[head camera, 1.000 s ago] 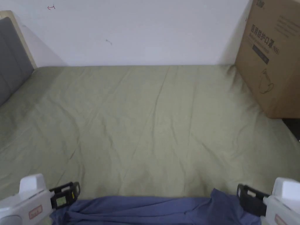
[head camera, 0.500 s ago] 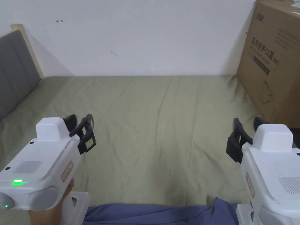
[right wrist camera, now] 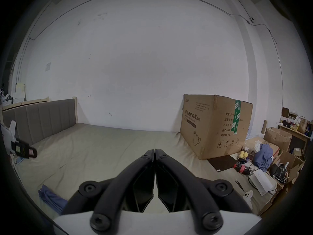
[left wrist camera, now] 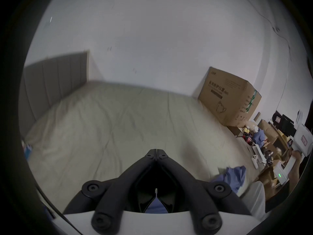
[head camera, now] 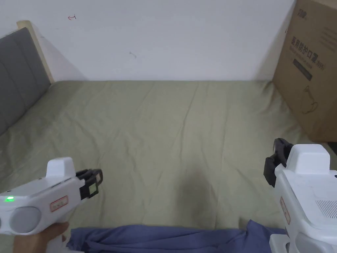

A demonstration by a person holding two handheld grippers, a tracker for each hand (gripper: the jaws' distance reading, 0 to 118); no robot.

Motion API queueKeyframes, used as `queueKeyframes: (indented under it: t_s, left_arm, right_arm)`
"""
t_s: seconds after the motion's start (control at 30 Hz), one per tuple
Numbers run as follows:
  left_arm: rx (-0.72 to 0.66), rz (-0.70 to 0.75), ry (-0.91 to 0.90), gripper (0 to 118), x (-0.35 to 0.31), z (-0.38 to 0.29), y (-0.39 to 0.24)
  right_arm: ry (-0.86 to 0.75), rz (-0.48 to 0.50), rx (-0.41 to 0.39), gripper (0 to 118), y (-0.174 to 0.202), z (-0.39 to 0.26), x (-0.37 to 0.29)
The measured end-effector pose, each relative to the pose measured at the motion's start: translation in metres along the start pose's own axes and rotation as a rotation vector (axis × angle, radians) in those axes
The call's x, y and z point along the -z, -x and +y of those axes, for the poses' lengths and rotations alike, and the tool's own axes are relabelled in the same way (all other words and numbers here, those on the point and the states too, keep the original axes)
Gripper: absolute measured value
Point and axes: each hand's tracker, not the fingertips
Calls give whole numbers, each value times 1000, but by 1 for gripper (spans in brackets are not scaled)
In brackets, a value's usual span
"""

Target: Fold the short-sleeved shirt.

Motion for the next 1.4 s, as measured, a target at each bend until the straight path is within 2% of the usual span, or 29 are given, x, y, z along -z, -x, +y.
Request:
queueKeyframes:
  t_s: [0.1,0.23,0.3,0.37,0.4,0.43,0.47,0.5,0.53,0.6,0.67,0.73,0.83,0.9,0.93,0.97,1.03,1.13,1.4]
  left_arm:
    - [-75,-20,116,0,4,-17,46]
    - [-269,-81,246,0,15,-38,109]
    - [-354,-64,288,0,22,-49,133]
    - [-459,-54,355,24,30,-60,151]
    - [-479,-66,351,45,34,-65,157]
    - [-496,-66,353,79,38,-71,163]
    - [-495,-67,369,98,43,-75,167]
    - [-504,-68,382,110,47,-80,171]
    - [-515,-69,395,112,51,-84,174]
    - [-525,-69,400,107,52,-91,167]
    - [-535,-78,424,85,57,-97,165]
    - [-520,-75,429,70,60,-102,155]
    - [-491,-82,476,65,70,-112,144]
    - [-469,-60,468,44,69,-109,138]
    - [-461,-47,467,30,69,-109,135]
    - [-452,-35,465,30,67,-110,132]
    - [-424,-57,458,18,67,-108,147]
    - [-340,-4,434,13,62,-102,132]
    - [-312,4,339,11,15,-61,123]
  right_arm:
    - [19,4,-9,0,5,-4,2]
    - [44,7,-18,0,12,-8,6]
    - [57,11,-23,0,16,-10,9]
    - [71,15,-31,0,20,-13,11]
    - [78,16,-34,0,23,-14,12]
    - [86,18,-37,0,24,-15,13]
    - [94,19,-40,0,26,-17,13]
    - [102,20,-41,0,27,-18,14]
    - [108,21,-42,0,27,-19,15]
    - [121,21,-46,0,27,-21,17]
    - [132,19,-51,0,28,-22,18]
    - [139,17,-55,0,29,-22,18]
    - [146,13,-46,0,28,-21,19]
    - [149,12,-38,0,27,-21,18]
    - [150,11,-37,0,24,-22,19]
    - [150,9,-37,0,22,-23,19]
    - [151,7,-34,0,20,-23,18]
    - [153,7,-28,0,17,-23,18]
    - [135,15,-17,0,9,-17,15]
